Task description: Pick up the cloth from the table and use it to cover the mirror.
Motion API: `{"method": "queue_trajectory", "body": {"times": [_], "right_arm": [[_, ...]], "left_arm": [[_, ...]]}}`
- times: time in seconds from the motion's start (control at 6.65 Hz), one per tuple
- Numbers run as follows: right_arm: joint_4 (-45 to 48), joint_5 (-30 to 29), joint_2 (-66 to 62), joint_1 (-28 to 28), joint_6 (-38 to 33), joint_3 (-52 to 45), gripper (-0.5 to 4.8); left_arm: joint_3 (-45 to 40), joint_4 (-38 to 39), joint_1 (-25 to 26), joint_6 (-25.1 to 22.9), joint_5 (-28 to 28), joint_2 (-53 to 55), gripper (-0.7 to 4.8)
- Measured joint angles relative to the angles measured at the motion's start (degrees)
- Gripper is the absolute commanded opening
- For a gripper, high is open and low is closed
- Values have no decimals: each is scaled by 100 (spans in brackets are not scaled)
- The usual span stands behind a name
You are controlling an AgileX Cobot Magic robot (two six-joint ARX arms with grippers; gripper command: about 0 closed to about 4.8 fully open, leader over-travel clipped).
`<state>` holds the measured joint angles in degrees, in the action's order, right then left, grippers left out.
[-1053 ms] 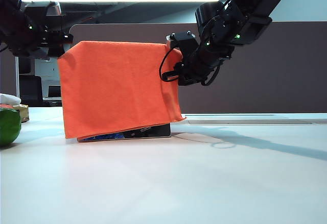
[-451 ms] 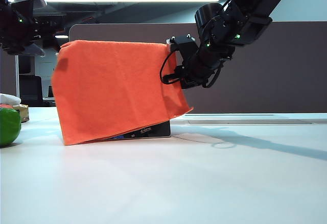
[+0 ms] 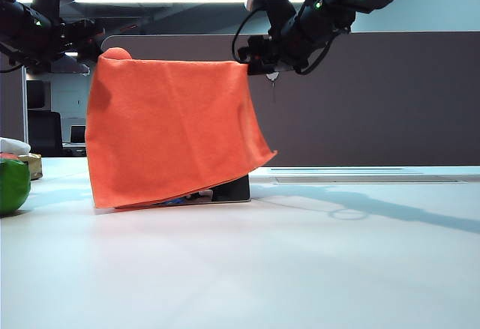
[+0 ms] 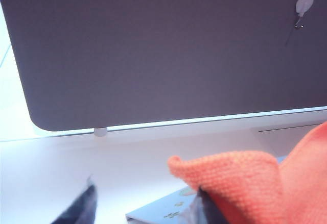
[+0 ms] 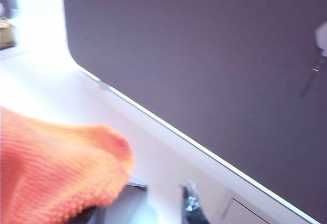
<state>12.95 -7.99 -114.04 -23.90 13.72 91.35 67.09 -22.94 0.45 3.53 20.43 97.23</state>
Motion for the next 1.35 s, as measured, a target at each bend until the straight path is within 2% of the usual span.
{"method": "queue_trajectory", "body": {"times": [0.15,0.3,0.45,0.6,1.05,1.2,1.35], "right_arm": [[-122,-192,-2,2,-20,-2,225],[-223,-577,-2,20,-20,-2,178],[-262,-769,-2,20,-22,-2,74],[-306,-824,-2,4,-22,-2,3],[-306,-750,-2,2,-20,-2,-1],[-306,-540,-2,4,4,-2,-1],[-439,-55,-2,170,162,-2,-1]], "left_arm": [[0,2,-17,0,-2,2,247],[0,4,-31,0,2,0,247],[0,7,-33,0,2,0,247],[0,4,-74,0,2,0,247],[0,7,-74,0,2,0,247],[0,7,-74,0,2,0,247],[0,4,-74,42,2,0,247]]}}
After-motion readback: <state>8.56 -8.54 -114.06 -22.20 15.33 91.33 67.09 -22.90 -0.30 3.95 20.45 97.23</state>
